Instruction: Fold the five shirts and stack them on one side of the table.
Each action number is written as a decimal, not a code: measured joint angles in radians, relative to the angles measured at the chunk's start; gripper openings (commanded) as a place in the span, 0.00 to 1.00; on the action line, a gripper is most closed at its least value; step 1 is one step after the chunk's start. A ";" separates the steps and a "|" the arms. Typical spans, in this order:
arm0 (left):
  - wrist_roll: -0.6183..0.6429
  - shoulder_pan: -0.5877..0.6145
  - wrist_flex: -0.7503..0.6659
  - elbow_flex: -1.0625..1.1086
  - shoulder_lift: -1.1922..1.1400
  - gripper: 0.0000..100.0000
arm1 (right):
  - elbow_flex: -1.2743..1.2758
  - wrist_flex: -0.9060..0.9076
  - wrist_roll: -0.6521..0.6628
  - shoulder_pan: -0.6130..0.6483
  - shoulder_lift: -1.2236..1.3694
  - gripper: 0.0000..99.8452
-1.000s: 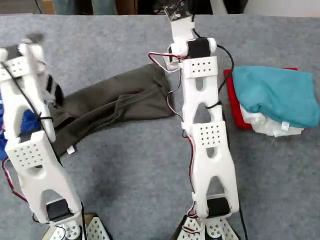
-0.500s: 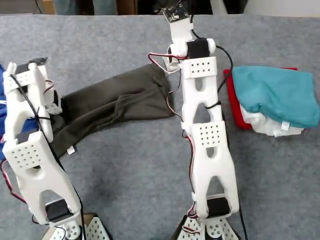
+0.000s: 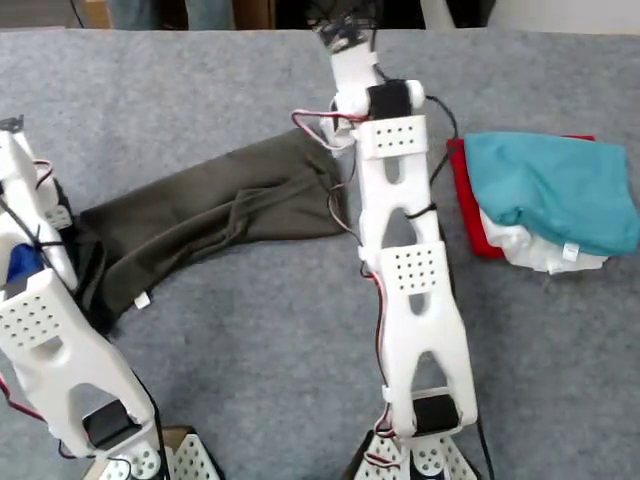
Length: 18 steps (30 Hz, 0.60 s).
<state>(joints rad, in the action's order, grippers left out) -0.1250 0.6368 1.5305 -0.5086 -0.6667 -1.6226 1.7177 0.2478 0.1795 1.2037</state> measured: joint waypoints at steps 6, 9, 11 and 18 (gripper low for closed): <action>0.000 0.109 -0.023 0.000 0.000 0.05 | 0.000 0.000 0.009 0.008 0.017 0.05; 0.002 0.157 -0.077 0.000 0.000 0.05 | 0.000 0.005 0.026 0.008 0.017 0.05; 0.002 0.176 -0.110 0.000 0.000 0.05 | 0.000 0.026 0.057 0.006 0.017 0.05; 0.002 0.216 -0.178 0.000 0.000 0.14 | 0.000 0.037 0.069 0.006 0.017 0.05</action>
<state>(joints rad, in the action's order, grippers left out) -0.1235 0.8531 1.3525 -0.5086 -0.6667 -1.6226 1.7545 0.3168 0.1857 1.2206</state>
